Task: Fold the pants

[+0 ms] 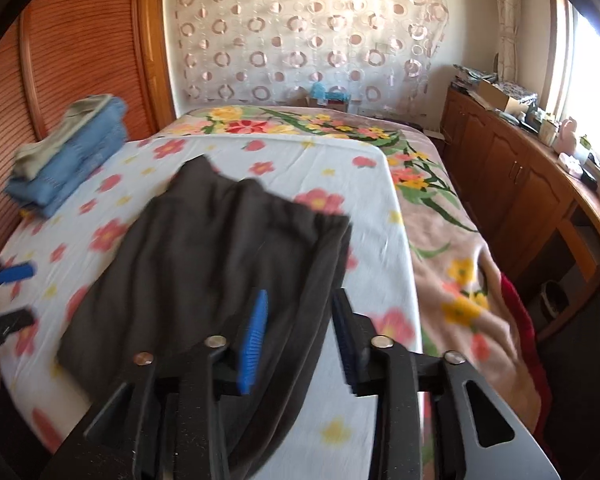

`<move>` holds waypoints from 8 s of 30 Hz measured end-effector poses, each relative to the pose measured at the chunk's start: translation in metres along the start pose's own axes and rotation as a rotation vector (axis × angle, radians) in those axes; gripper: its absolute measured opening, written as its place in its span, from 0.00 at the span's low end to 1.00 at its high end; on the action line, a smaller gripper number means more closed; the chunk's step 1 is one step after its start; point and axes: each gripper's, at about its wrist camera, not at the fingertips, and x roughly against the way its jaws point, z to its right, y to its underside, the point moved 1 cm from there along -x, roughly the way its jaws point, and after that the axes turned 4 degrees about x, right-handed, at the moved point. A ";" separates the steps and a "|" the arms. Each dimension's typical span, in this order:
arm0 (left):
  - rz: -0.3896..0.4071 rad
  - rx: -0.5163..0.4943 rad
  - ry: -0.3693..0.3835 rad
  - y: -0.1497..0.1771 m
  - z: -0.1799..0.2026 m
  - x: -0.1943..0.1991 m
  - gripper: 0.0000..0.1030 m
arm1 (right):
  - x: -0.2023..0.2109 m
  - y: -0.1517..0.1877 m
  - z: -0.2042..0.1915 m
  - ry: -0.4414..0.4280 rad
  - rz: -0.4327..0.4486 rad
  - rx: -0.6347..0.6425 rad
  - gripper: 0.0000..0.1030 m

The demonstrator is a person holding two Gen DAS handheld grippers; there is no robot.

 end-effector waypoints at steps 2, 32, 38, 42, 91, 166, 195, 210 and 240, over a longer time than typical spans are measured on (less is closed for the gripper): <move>-0.005 -0.006 0.004 0.000 0.003 -0.001 0.78 | 0.015 0.015 -0.003 -0.006 0.011 -0.011 0.41; -0.127 -0.140 0.163 0.021 0.052 -0.019 0.37 | 0.049 0.074 -0.028 -0.063 -0.004 -0.114 0.41; -0.129 -0.155 0.155 0.023 0.056 -0.023 0.32 | 0.050 0.073 -0.032 -0.089 0.012 -0.116 0.41; -0.102 -0.147 0.142 0.022 0.053 -0.020 0.15 | 0.049 0.076 -0.037 -0.082 0.007 -0.103 0.41; -0.106 -0.145 0.138 0.022 0.052 -0.022 0.14 | 0.026 0.081 -0.047 -0.097 -0.012 -0.161 0.13; 0.058 -0.168 -0.076 -0.123 -0.067 0.002 0.10 | -0.020 -0.187 -0.069 -0.184 0.178 0.109 0.08; -0.021 -0.033 -0.008 -0.003 -0.045 0.035 0.10 | -0.018 -0.116 -0.074 -0.269 0.048 0.033 0.08; -0.110 0.002 -0.018 0.019 -0.048 0.011 0.12 | -0.041 -0.113 -0.068 -0.257 -0.011 0.028 0.09; -0.011 -0.001 0.054 0.011 -0.037 0.046 0.11 | -0.023 -0.095 -0.072 -0.287 -0.002 -0.002 0.09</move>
